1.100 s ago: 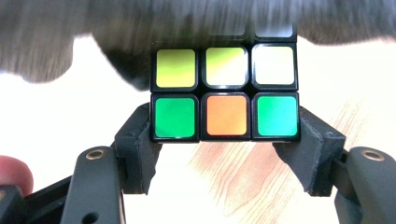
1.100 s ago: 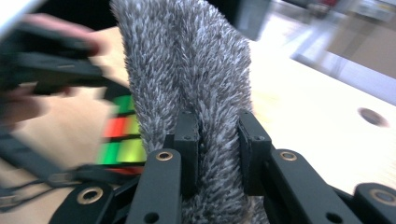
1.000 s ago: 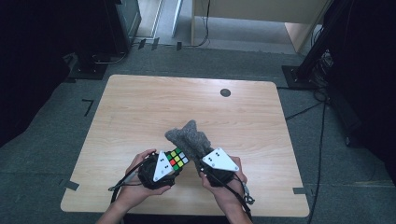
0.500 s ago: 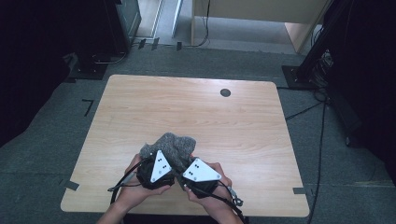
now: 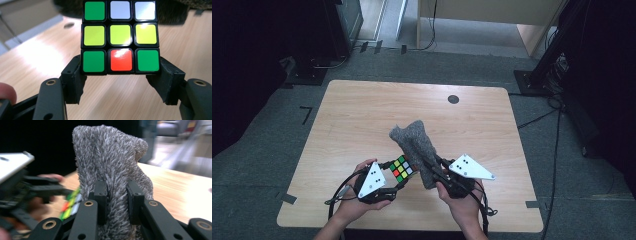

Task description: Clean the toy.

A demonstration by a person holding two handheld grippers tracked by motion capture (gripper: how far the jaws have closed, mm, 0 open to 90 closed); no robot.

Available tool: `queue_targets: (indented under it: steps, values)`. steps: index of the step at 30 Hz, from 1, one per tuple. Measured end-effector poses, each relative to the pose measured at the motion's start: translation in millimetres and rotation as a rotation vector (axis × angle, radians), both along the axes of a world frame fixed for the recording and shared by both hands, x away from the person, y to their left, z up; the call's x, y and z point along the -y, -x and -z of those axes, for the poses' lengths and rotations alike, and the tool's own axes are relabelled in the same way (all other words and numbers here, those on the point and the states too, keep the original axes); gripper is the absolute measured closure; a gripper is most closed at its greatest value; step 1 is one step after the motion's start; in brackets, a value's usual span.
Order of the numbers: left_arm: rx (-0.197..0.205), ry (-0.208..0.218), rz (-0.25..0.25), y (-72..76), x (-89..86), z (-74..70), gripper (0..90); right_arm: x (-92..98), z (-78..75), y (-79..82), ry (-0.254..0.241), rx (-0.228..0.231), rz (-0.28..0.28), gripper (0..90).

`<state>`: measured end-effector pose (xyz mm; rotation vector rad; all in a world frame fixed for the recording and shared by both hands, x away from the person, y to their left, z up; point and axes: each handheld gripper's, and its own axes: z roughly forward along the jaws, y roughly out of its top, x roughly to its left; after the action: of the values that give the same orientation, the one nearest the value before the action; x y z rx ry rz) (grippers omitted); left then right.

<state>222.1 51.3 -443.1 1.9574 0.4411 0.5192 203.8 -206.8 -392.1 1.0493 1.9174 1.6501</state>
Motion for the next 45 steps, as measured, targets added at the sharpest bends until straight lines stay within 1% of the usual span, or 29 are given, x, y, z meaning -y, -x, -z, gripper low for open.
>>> queue_targets:
  steps: [1,2,3,4,6,8,10,12,15,18,19,20,22,23,25,27,29,30,31,32,33,34,35,38,39,41,43,45]
  values:
    - [0.011,0.01,0.002,1.1,-0.5,-0.8,34.3,-2.2,0.1,0.4,-0.014,-0.01,-0.036,75.2]
    - [0.021,0.018,0.006,2.0,-1.3,-1.5,34.3,-6.0,1.0,0.7,-0.011,-0.018,-0.073,75.1]
    - [0.028,0.025,0.009,3.0,-2.3,-2.0,34.3,-10.3,2.5,1.0,0.0,-0.02,-0.096,75.2]
    - [0.031,0.024,0.007,3.1,-3.6,-2.1,34.3,-13.4,4.3,1.3,0.014,-0.02,-0.093,75.2]
    - [0.034,0.036,0.007,2.9,-6.0,-1.5,34.3,-12.9,7.7,-1.6,-0.008,-0.044,-0.091,75.2]
    - [0.038,0.058,0.013,3.6,-8.3,-2.5,34.4,-9.0,11.6,-6.3,-0.023,-0.088,-0.082,75.2]
    - [0.048,0.067,0.021,4.2,-9.3,-3.8,34.4,-4.2,15.1,-10.4,-0.052,-0.125,-0.082,75.2]
    - [0.046,0.08,0.027,4.3,-10.7,-4.7,34.4,-0.9,17.1,-13.7,-0.062,-0.148,-0.082,75.2]
    - [0.046,0.095,0.033,4.0,-12.7,-5.6,34.4,1.8,20.2,-17.5,-0.039,-0.164,-0.068,75.2]
    - [0.043,0.132,0.045,3.6,-16.0,-7.7,34.4,5.4,23.4,-21.8,0.018,-0.198,-0.017,75.2]
    - [0.05,0.134,0.05,3.8,-16.4,-8.3,34.4,8.0,24.4,-23.4,0.028,-0.208,0.001,75.2]
    - [0.056,0.125,0.049,4.1,-16.1,-8.4,34.3,10.3,24.2,-23.7,0.025,-0.213,0.016,75.2]
    - [0.086,0.077,0.034,5.5,-13.9,-7.3,34.3,14.2,21.2,-22.7,-0.001,-0.202,0.027,75.2]
    - [0.092,0.06,0.03,5.6,-12.8,-6.3,34.3,15.3,17.8,-20.8,-0.019,-0.185,0.024,75.2]
    - [0.091,0.052,0.027,5.3,-11.3,-4.7,34.3,14.1,9.7,-15.1,-0.037,-0.136,-0.004,75.2]
    - [0.09,0.05,0.026,5.5,-9.9,-4.1,34.3,8.2,2.9,-8.6,-0.045,-0.092,-0.051,75.1]
    - [0.1,0.04,0.028,6.9,-8.6,-3.6,34.3,0.3,-0.7,-3.0,-0.034,-0.058,-0.089,75.1]
    - [0.105,0.037,0.032,7.7,-8.2,-3.7,34.3,-3.7,-0.7,-1.4,-0.025,-0.053,-0.103,75.1]
    - [0.109,0.037,0.035,8.8,-8.0,-4.0,34.3,-7.3,0.6,-1.1,-0.008,-0.054,-0.109,75.1]
    - [0.118,0.028,0.03,10.0,-7.5,-4.5,34.3,-9.5,3.3,-2.1,0.011,-0.06,-0.104,75.1]
    - [0.122,0.022,0.027,10.7,-7.0,-5.3,34.3,-9.4,6.4,-3.9,0.008,-0.073,-0.095,75.1]
    - [0.12,0.029,0.034,11.3,-7.5,-6.9,34.4,-7.1,9.5,-6.8,-0.004,-0.094,-0.088,75.2]
    - [0.123,0.041,0.043,12.2,-8.3,-8.8,34.4,-4.6,12.3,-9.7,-0.006,-0.117,-0.075,75.3]
    - [0.134,0.068,0.056,13.9,-9.4,-13.7,34.4,3.3,19.6,-17.4,0.016,-0.164,-0.026,75.3]
    - [0.133,0.081,0.06,14.1,-10.2,-14.4,34.3,4.8,21.7,-19.6,0.031,-0.177,-0.013,75.4]
    - [0.125,0.083,0.061,12.6,-11.0,-14.3,34.4,5.9,25.5,-22.4,0.059,-0.197,0.014,75.3]
    - [0.115,0.063,0.051,10.0,-11.4,-11.4,34.3,6.6,26.2,-22.3,0.054,-0.196,0.026,75.3]
    - [0.099,0.044,0.038,7.1,-11.5,-8.2,34.3,7.7,21.5,-18.9,0.029,-0.165,0.034,75.2]
